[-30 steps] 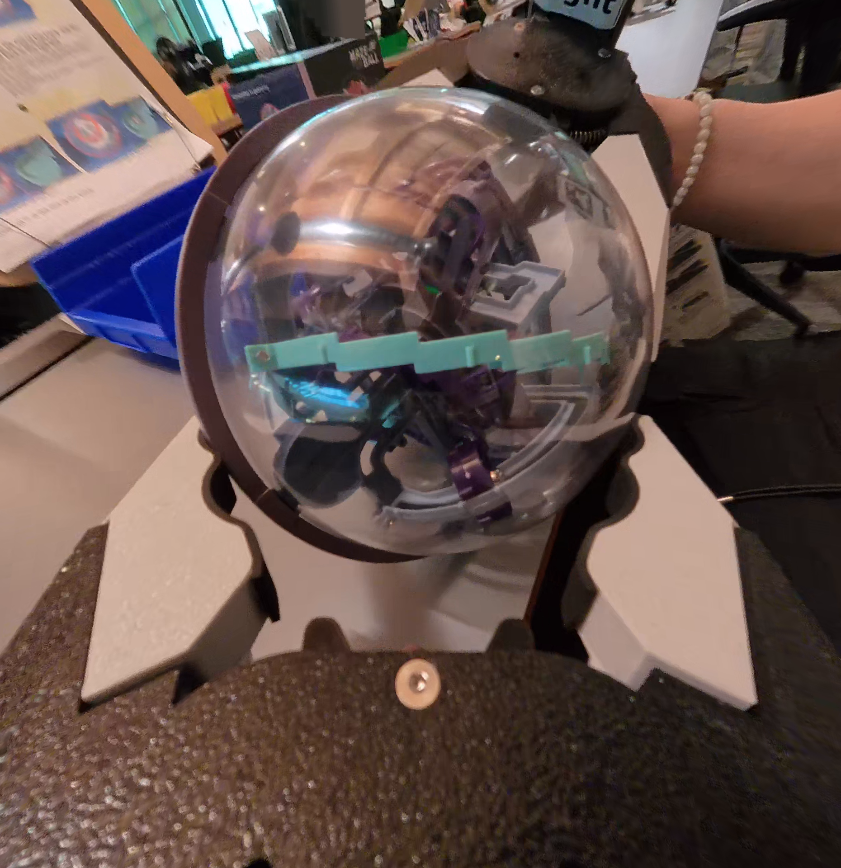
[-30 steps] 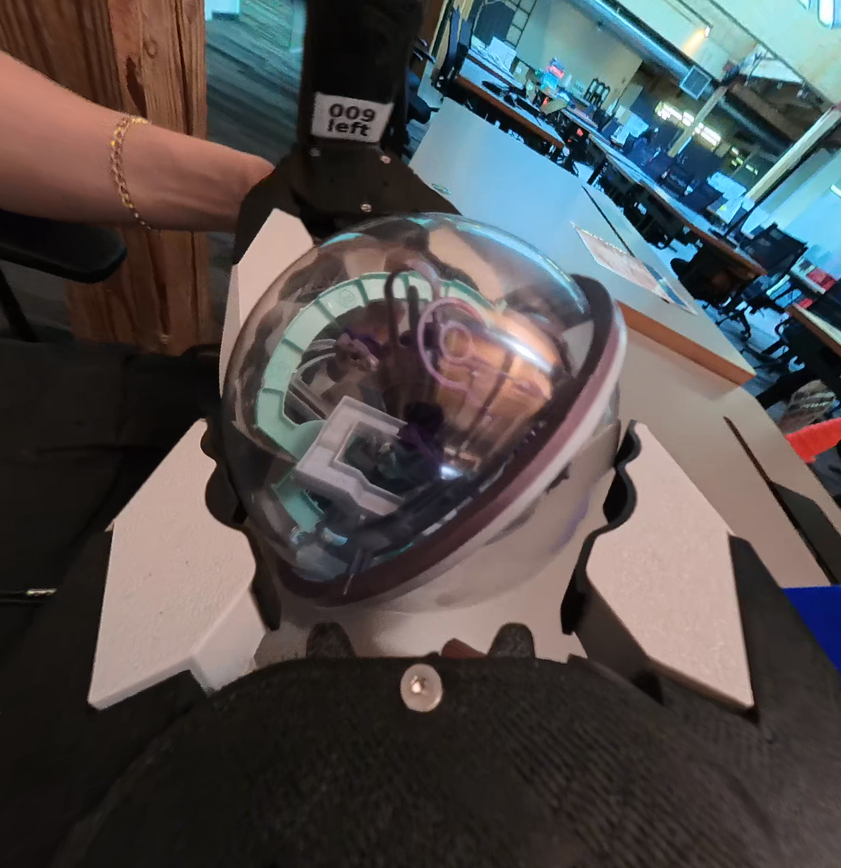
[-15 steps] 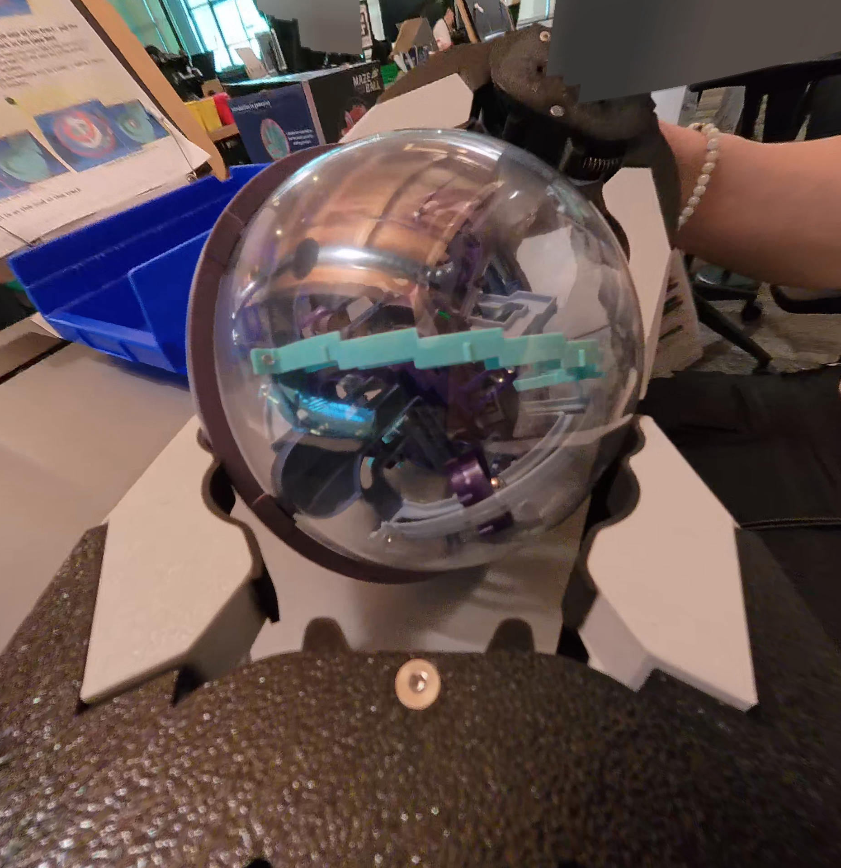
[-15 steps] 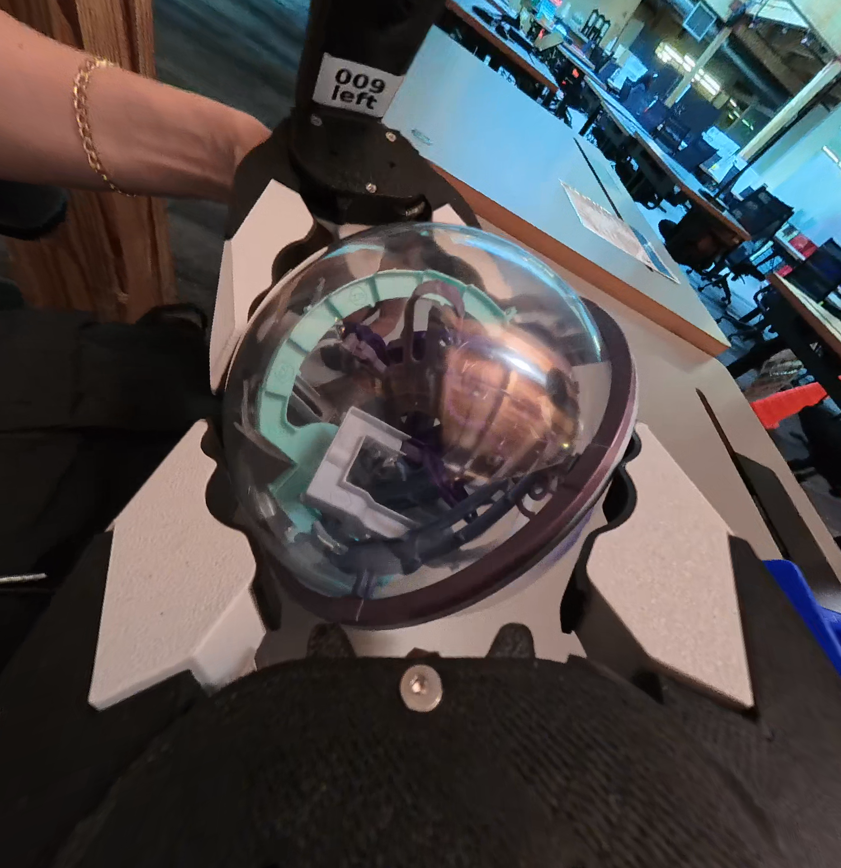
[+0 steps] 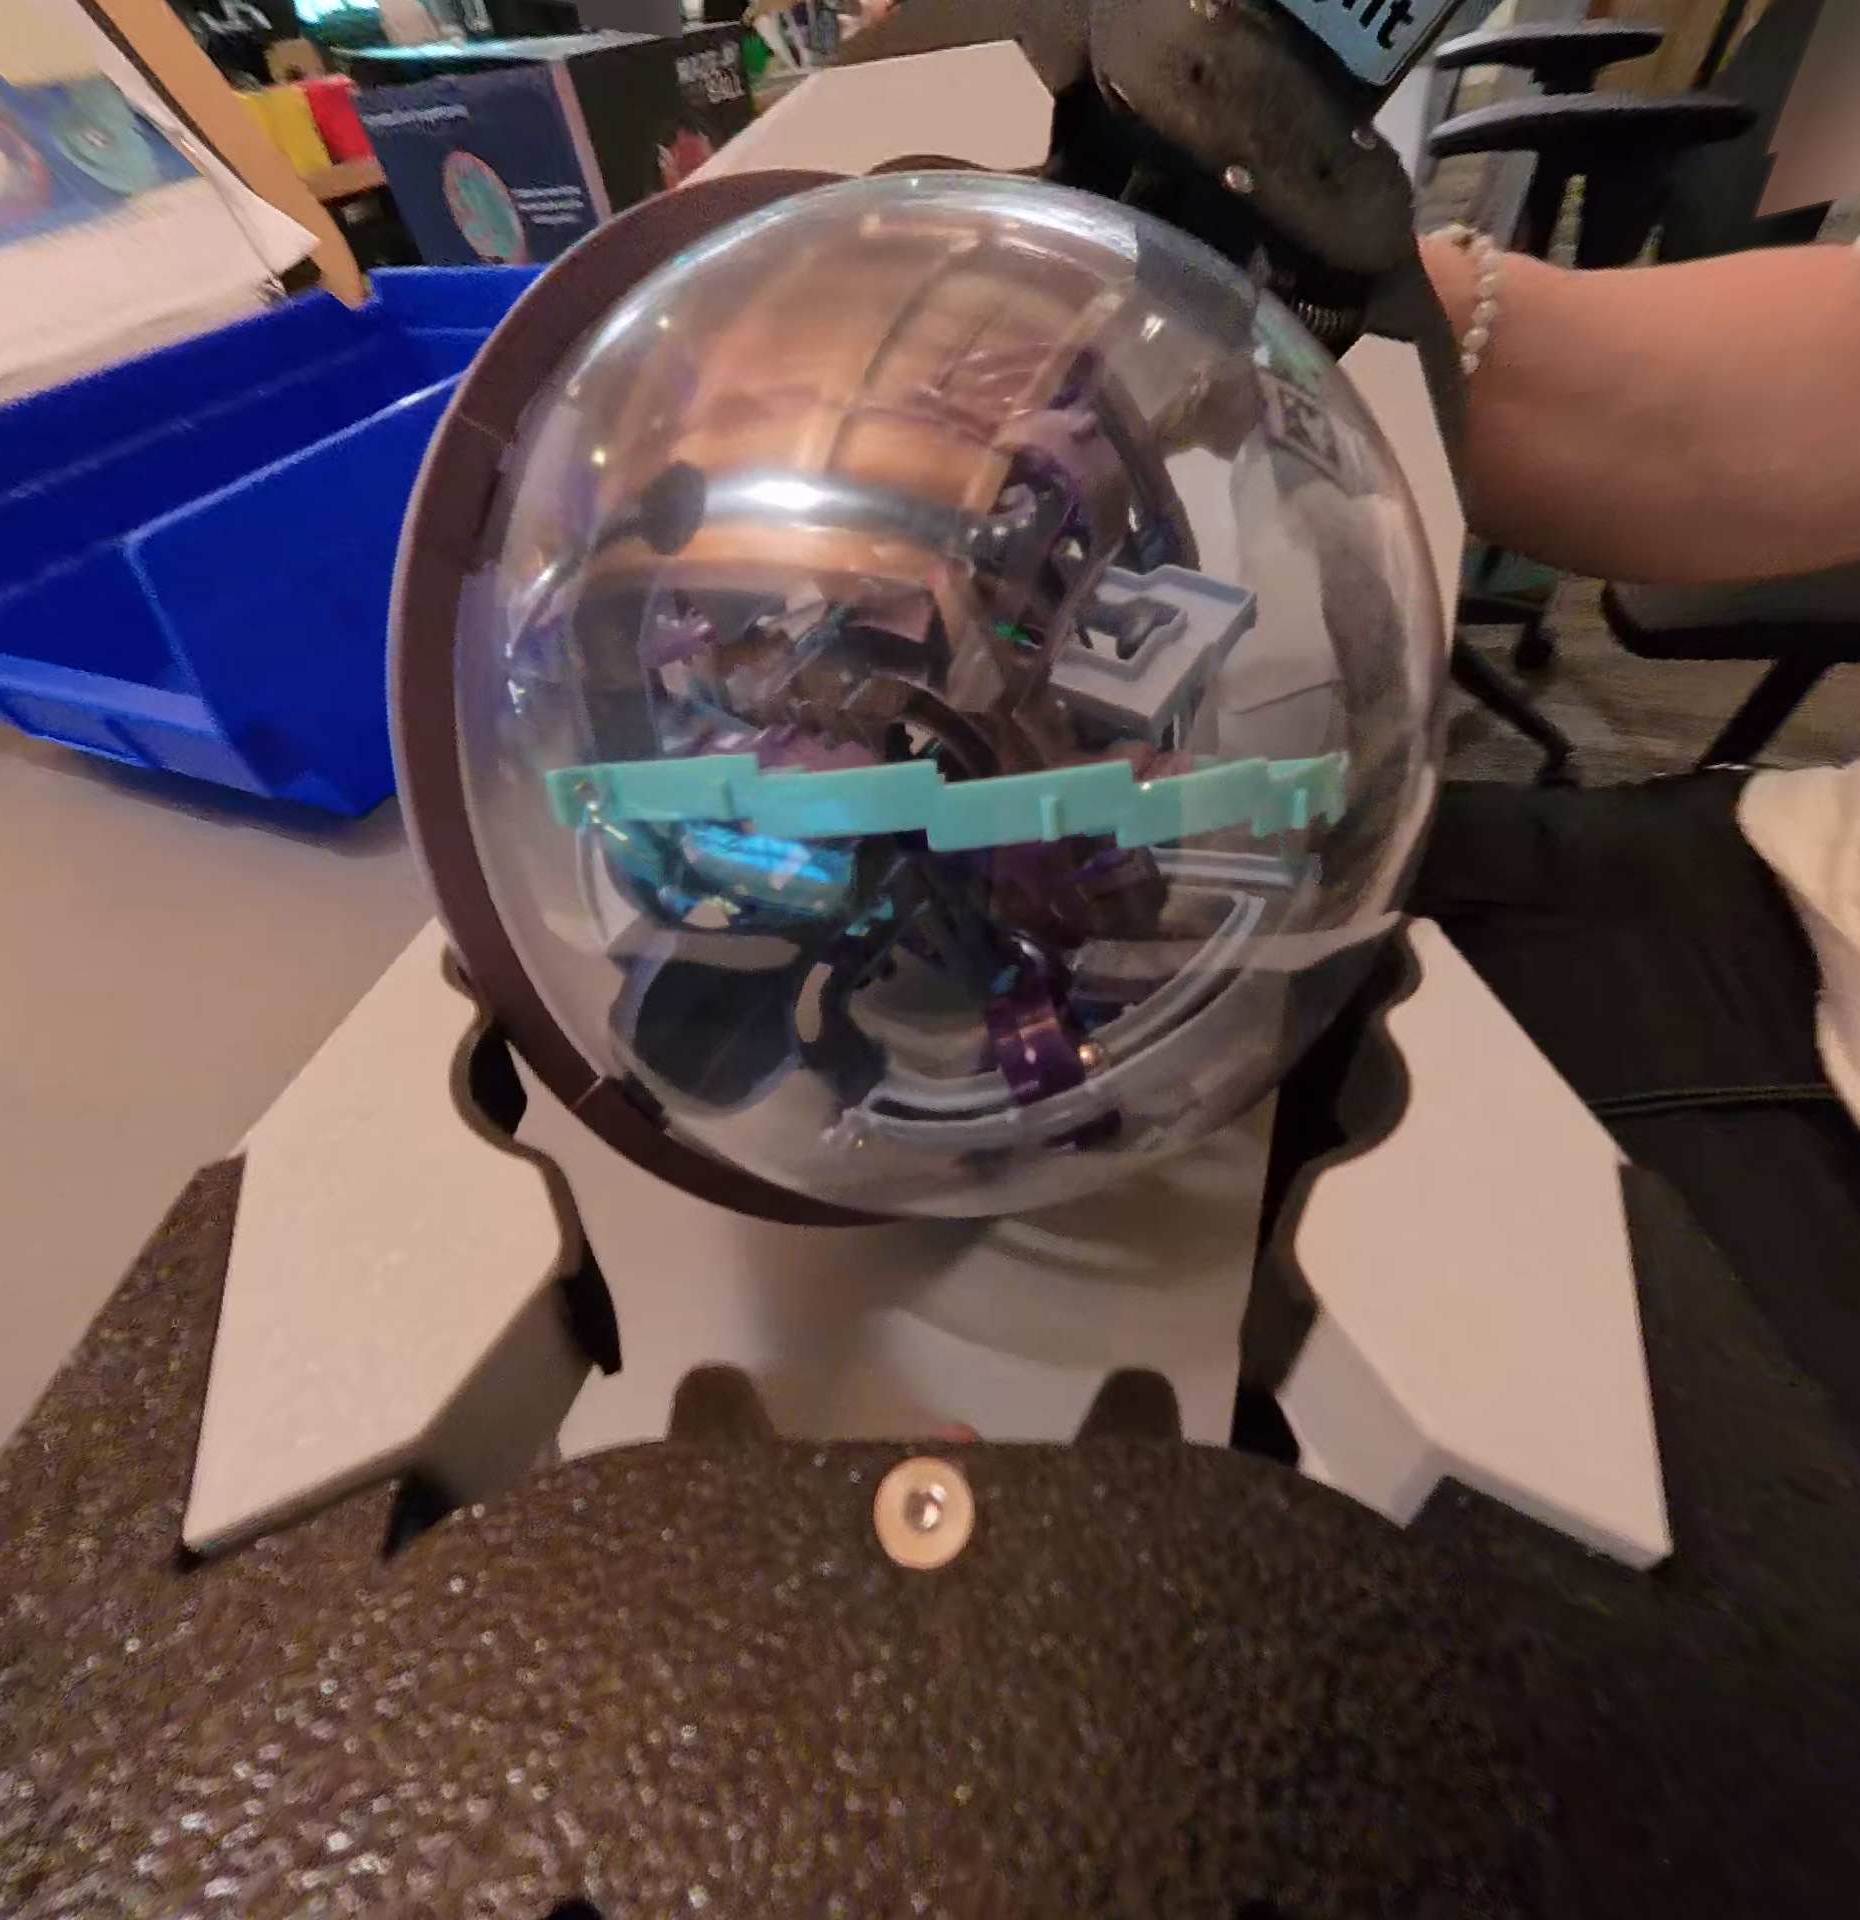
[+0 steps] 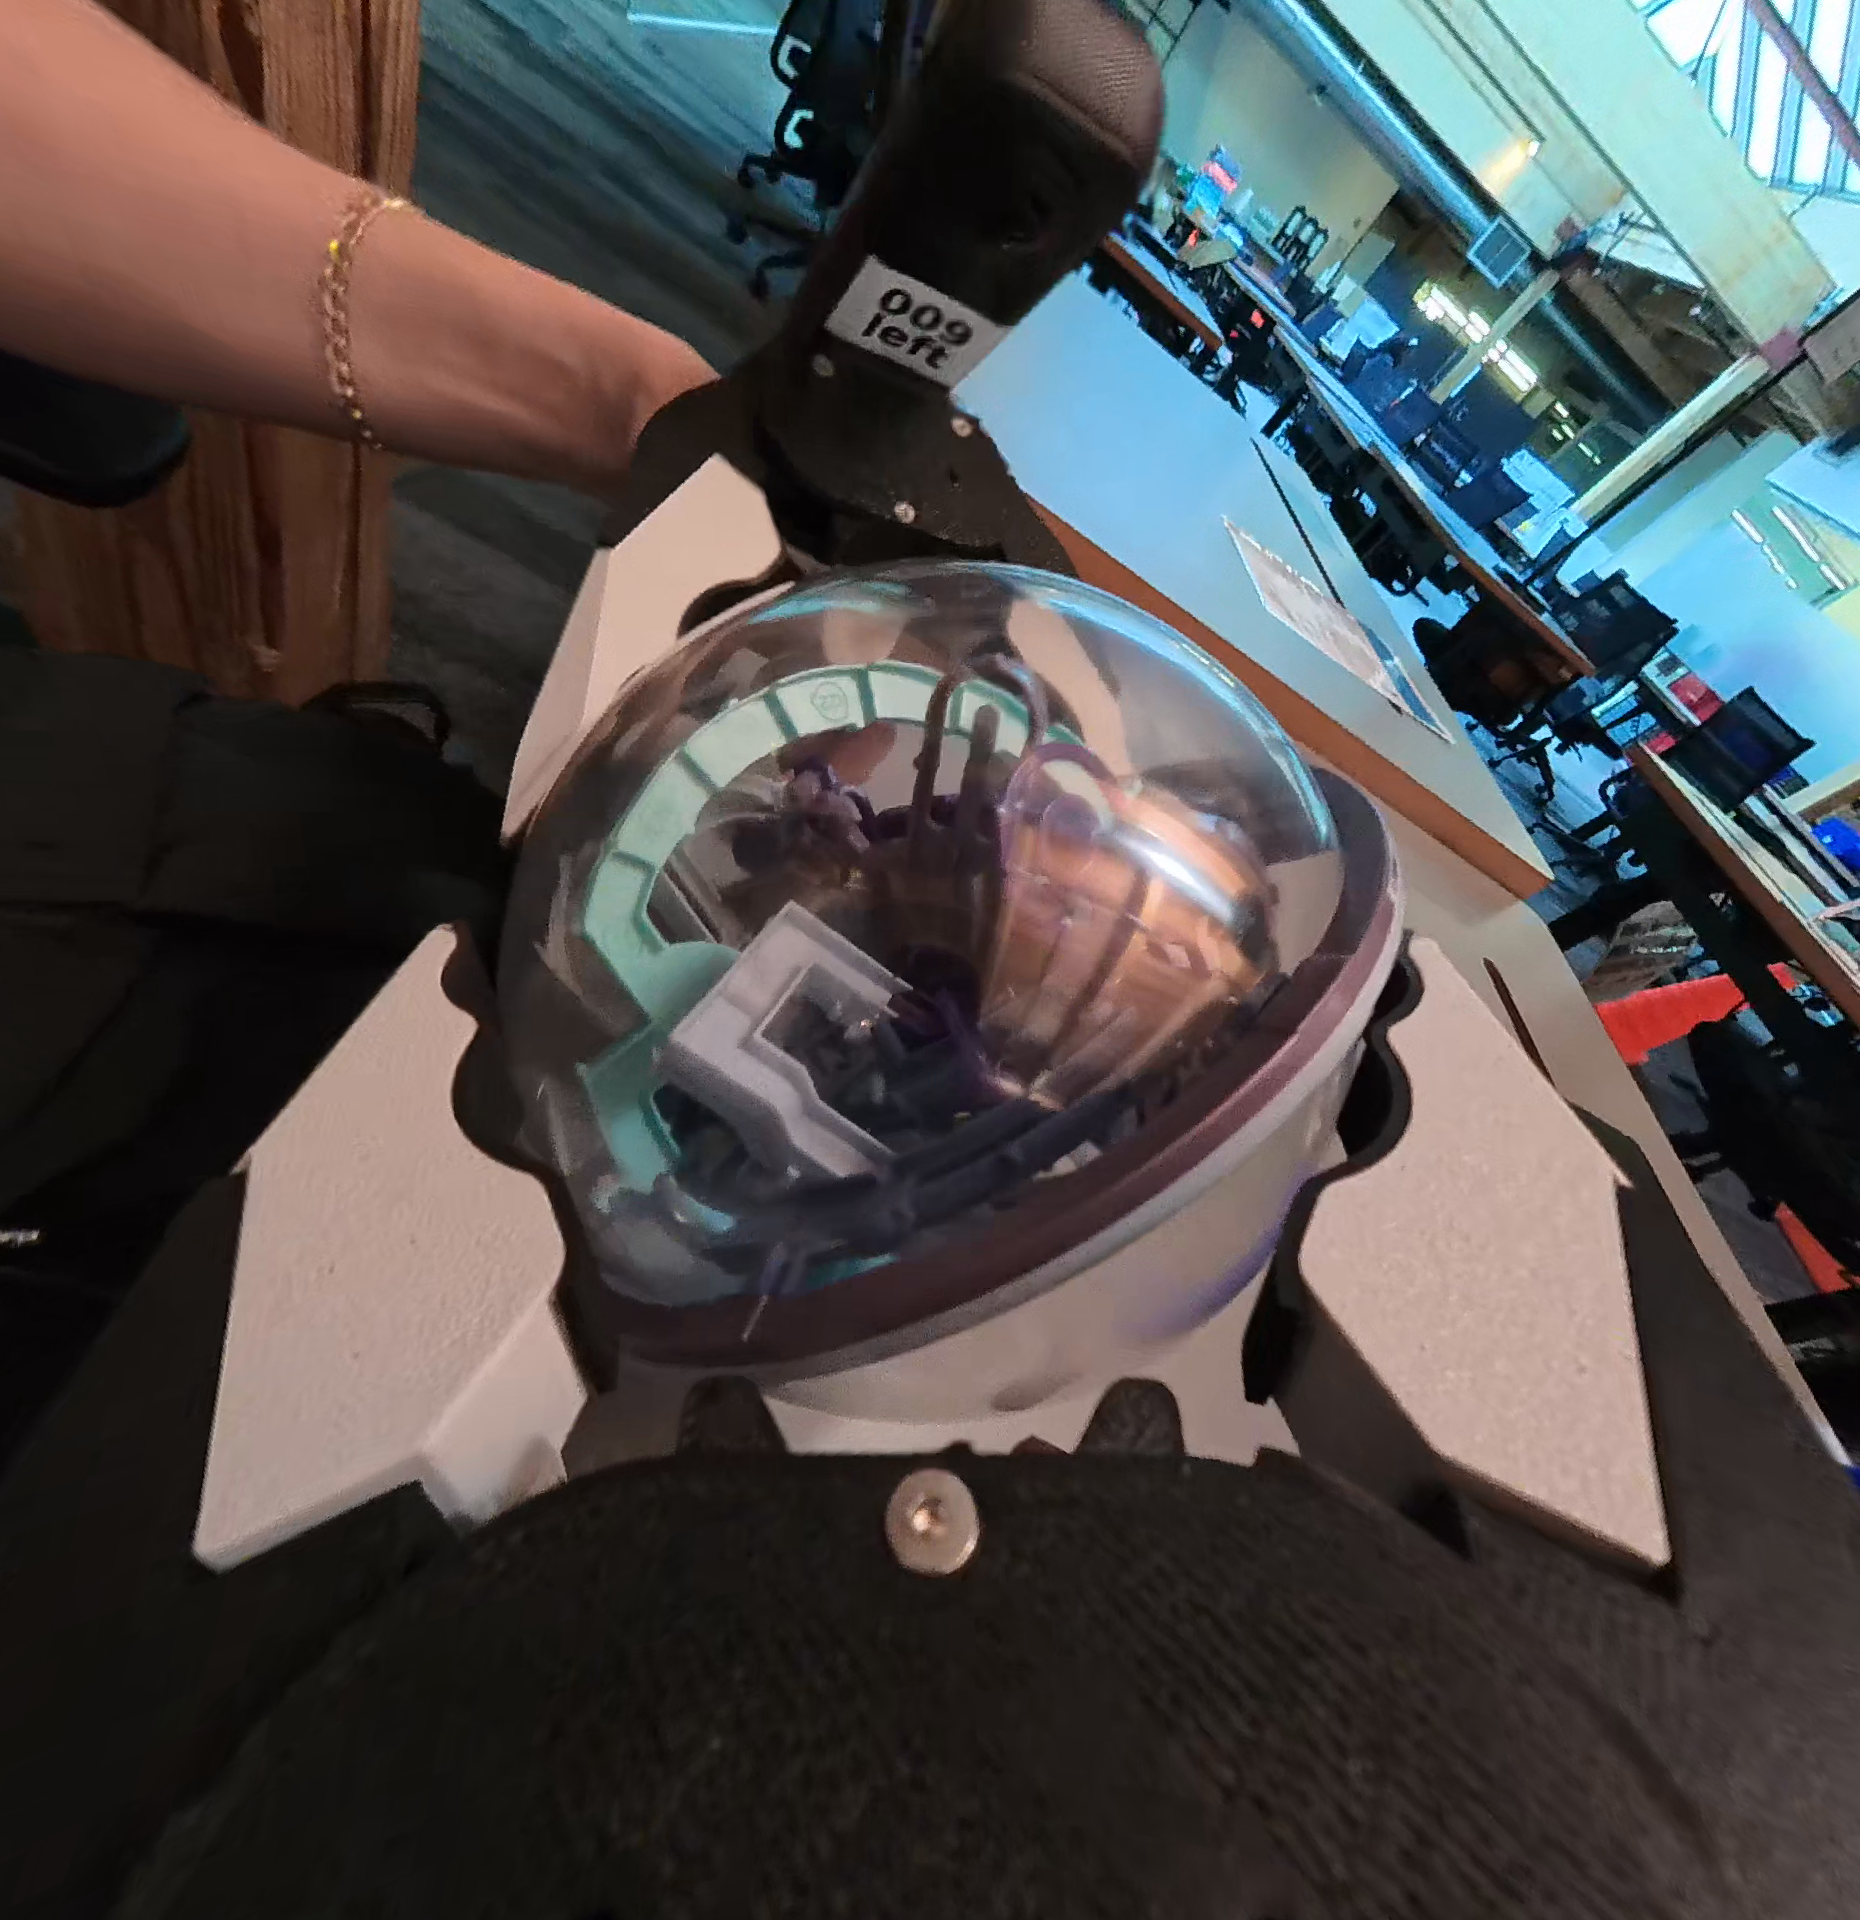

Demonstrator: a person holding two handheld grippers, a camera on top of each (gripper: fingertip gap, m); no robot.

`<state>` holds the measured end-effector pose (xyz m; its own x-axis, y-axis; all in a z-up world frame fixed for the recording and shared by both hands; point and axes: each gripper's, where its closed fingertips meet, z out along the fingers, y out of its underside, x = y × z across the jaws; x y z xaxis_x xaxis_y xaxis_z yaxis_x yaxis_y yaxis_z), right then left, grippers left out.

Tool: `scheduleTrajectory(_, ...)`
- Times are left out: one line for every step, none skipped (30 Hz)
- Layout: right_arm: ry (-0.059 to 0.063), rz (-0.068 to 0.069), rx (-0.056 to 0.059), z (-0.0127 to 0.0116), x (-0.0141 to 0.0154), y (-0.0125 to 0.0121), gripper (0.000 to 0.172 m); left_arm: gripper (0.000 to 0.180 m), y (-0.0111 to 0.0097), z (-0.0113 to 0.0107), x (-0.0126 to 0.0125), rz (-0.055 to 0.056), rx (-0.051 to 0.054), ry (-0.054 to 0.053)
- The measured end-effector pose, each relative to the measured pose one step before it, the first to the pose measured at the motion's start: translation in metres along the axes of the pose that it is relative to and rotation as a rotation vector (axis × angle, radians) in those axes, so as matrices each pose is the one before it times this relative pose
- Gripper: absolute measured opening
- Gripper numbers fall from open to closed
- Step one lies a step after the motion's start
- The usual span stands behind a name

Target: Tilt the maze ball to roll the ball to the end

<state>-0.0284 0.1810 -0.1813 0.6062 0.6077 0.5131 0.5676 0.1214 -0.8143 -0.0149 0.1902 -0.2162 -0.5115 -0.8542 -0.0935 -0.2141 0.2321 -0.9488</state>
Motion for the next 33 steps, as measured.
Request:
scheduleTrajectory(-0.0032,-0.0085,-0.0124,-0.00232,-0.00025,0.00232,0.159,0.154,-0.00158,0.00095,0.00082,-0.0138,0.0088,0.0229)
scheduleTrajectory(-0.0007,-0.0132,-0.0124,-0.00249,-0.00002,0.00247,0.159,0.152,-0.00288,0.00058,0.00039,-0.0115,0.0184,0.021)
scheduleTrajectory(0.0049,-0.0095,-0.0136,-0.00218,0.00079,0.00271,0.158,0.15,-0.00321,0.00096,-0.00027,-0.0102,0.0197,0.0168)
scheduleTrajectory(0.0099,-0.0017,-0.0073,-0.00173,0.0014,0.00204,0.158,0.149,-0.00286,0.00175,-0.00087,-0.0078,0.0172,0.0112)
scheduleTrajectory(0.0123,0.0021,-0.0018,-0.00177,0.00148,0.00172,0.158,0.149,-0.00171,0.00265,-0.00128,-0.0025,0.0075,0.0082)
scheduleTrajectory(0.0129,-0.0005,-0.0003,-0.00227,0.0015,0.00193,0.158,0.15,-0.00158,0.00314,-0.00116,0.0024,0.0062,0.0067)
scheduleTrajectory(0.013,0.0002,-0.0036,-0.0026,0.00179,0.0025,0.158,0.15,-0.00175,0.0038,-0.00137,0.0046,0.0064,0.0046)
scheduleTrajectory(0.0128,0.0004,-0.0064,-0.00295,0.00201,0.00286,0.158,0.15,-0.00187,0.00413,-0.00161,0.0049,0.007,0.0038)
scheduleTrajectory(0.0112,0.0008,-0.0092,-0.00312,0.00213,0.00326,0.158,0.151,-0.00153,0.00439,-0.00159,0.0058,0.005,0.0056)
scheduleTrajectory(0.0098,0.0008,-0.0094,-0.00348,0.0022,0.00311,0.158,0.151,-0.00121,0.00459,-0.00161,0.0059,0.0024,0.0078)
scheduleTrajectory(0.0101,0.0031,-0.008,-0.00352,0.00235,0.00304,0.158,0.151,-0.00094,0.00493,-0.00171,0.0031,0.0,0.0106)
scheduleTrajectory(0.0111,0.0036,-0.0045,-0.00363,0.00266,0.0031,0.158,0.151,-0.00099,0.00502,-0.00186,0.0029,-0.0012,0.0121)
scheduleTrajectory(0.012,0.0045,-0.0045,-0.00367,0.00285,0.00345,0.158,0.151,-0.00114,0.00521,-0.00227,0.0037,-0.0004,0.0119)
scheduleTrajectory(0.0137,0.0036,-0.007,-0.00347,0.00354,0.00418,0.158,0.151,-0.00152,0.00544,-0.00284,0.0072,0.0039,0.0096)
scheduleTrajectory(0.0163,0.0037,-0.0107,-0.00323,0.00396,0.00468,0.158,0.151,-0.0019,0.00578,-0.00354,0.0077,0.0076,0.0066)
scheduleTrajectory(0.018,0.0045,-0.0118,-0.00278,0.00441,0.00459,0.158,0.153,-0.00192,0.00621,-0.00397,0.0049,0.0085,0.0037)
scheduleTrajectory(0.0177,0.0085,-0.0118,-0.00231,0.00466,0.00459,0.158,0.155,-0.00175,0.00637,-0.00448,0.0024,0.0084,0.0008)
scheduleTrajectory(0.0167,0.0141,-0.0152,-0.00213,0.00506,0.00507,0.158,0.157,-0.00178,0.00624,-0.00461,0.0033,0.0067,-0.002)
scheduleTrajectory(0.0155,0.0136,-0.0216,-0.00247,0.00516,0.00605,0.158,0.157,-0.00209,0.00529,-0.00449,0.0108,0.0111,-0.0044)
scheduleTrajectory(0.0172,0.012,-0.0225,-0.00202,0.00497,0.00621,0.158,0.157,-0.00243,0.00448,-0.00432,0.0167,0.0145,-0.0102)
scheduleTrajectory(0.0195,0.0146,-0.008,-0.00128,0.00436,0.00363,0.157,0.157,-0.00142,0.00416,-0.00371,0.025,0.0083,-0.0164)
scheduleTrajectory(0.0149,0.0168,0.0116,-0.00094,0.00286,0.00048,0.157,0.157,-0.00087,0.00333,-0.00231,0.0268,0.0055,-0.0151)
scheduleTrajectory(0.0059,0.0112,0.0113,-0.00067,0.00114,0.00075,0.157,0.157,-0.00131,0.00172,-0.0006,0.0081,0.0083,-0.0038)
scheduleTrajectory(0.0036,-0.0024,0.01,-0.00002,0.00086,0.00043,0.157,0.157,-0.00071,0.0007,-0.00074,0.0069,0.0056,-0.0012)
scheduleTrajectory(0.0017,0.0009,-0.0034,0.00057,0.00098,0.0015,0.157,0.157,-0.00071,-0.00006,-0.00107,0.0106,0.0069,-0.0068)
scheduleTrajectory(0.002,0.0047,-0.012,0.00097,0.00116,0.00226,0.157,0.157,-0.00111,-0.00038,-0.00158,0.0126,0.0096,-0.012)
scheduleTrajectory(0.002,0.0028,-0.0093,0.0012,0.00097,0.00214,0.157,0.157,-0.00164,-0.00075,-0.00144,0.0181,0.0133,-0.0169)
scheduleTrajectory(0.0007,0.0018,-0.0029,0.00113,0.00043,0.00174,0.157,0.157,-0.00189,-0.00108,-0.00091,0.02,0.0147,-0.0194)
scheduleTrajectory(-0.0006,0.0006,0.0003,0.00113,0.00009,0.00134,0.157,0.157,-0.00202,-0.00136,-0.00043,0.023,0.0154,-0.0218)
scheduleTrajectory(-0.0016,-0.0011,0.0035,0.00126,-0.00033,0.00053,0.157,0.157,-0.00218,-0.00174,-0.00015,0.0236,0.0159,-0.0209)
scheduleTrajectory(0.0001,-0.0032,0.0057,0.00102,-0.00041,-0.00019,0.157,0.157,-0.00204,-0.00186,-0.00021,0.0225,0.0153,-0.0192)
scheduleTrajectory(0.0017,0.0006,0.0056,0.00064,-0.00008,-0.0003,0.157,0.156,-0.00228,-0.00231,-0.00071,0.0238,0.017,-0.0233)
scheduleTrajectory(0.0031,0.0068,0.0081,0.00038,0.00051,-0.00073,0.157,0.154,-0.0023,-0.00277,-0.00097,0.0237,0.0181,-0.023)
